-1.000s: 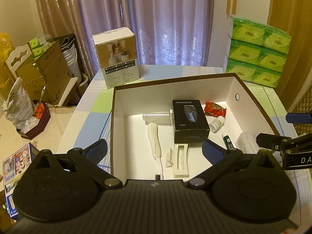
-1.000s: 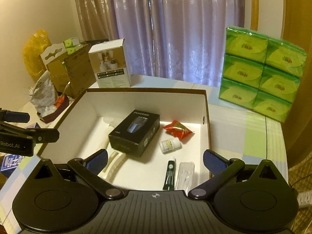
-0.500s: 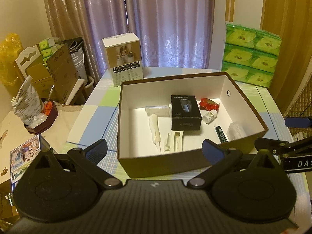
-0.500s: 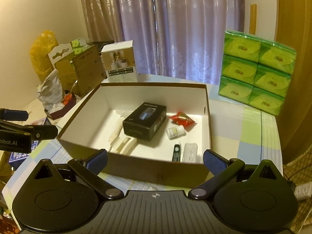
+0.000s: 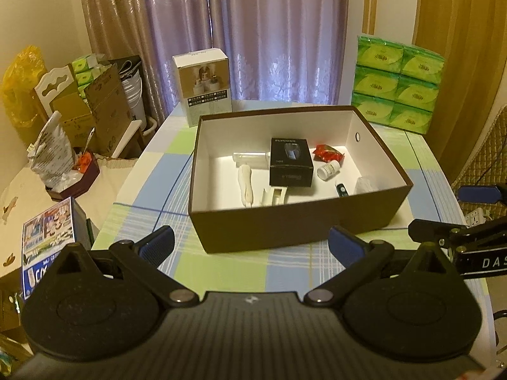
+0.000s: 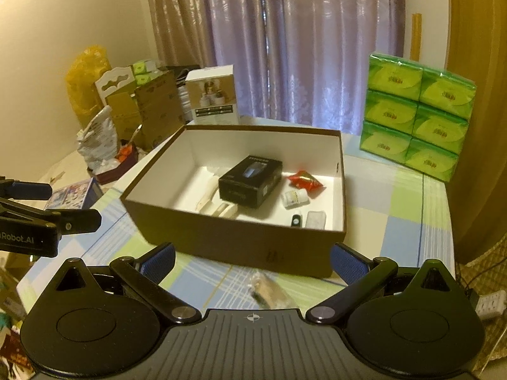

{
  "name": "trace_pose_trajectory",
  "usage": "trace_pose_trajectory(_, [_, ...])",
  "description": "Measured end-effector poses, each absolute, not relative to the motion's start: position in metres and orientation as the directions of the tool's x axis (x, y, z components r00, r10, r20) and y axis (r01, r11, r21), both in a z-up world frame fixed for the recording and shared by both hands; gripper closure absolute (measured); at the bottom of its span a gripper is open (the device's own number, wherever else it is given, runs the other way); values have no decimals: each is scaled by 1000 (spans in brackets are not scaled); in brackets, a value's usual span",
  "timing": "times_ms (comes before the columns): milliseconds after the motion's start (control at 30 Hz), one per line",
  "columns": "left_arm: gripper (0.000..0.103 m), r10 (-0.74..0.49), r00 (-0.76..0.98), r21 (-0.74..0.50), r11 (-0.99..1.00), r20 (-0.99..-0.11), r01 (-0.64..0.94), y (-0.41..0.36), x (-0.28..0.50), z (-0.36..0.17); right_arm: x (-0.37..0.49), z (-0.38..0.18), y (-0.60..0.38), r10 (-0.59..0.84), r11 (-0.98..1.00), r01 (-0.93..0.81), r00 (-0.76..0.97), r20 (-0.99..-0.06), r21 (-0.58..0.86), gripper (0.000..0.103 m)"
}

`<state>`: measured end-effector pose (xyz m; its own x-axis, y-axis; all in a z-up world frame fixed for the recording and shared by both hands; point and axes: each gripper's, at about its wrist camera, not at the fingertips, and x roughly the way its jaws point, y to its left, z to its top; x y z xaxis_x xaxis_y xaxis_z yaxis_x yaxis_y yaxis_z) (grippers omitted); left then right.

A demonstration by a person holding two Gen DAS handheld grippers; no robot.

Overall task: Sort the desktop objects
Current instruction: 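Withdraw both tools from the box toward the cotton swabs and scrunchie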

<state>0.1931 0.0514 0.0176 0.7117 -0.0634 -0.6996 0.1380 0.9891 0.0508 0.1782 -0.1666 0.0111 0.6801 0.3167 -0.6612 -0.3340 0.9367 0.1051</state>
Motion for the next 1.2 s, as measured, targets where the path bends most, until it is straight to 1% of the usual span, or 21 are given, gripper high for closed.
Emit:
trace_pose_trajectory(500, [1,-35,704,65,991,-710,115,47,140,13,137,7,-175,340,922,-374,652,-678,103,2])
trace_pose_trajectory(1200, [1,-12,643,68,993,-766,99,38,105,-15,103,-17,-188,340,917,-380,594,-729,118,2])
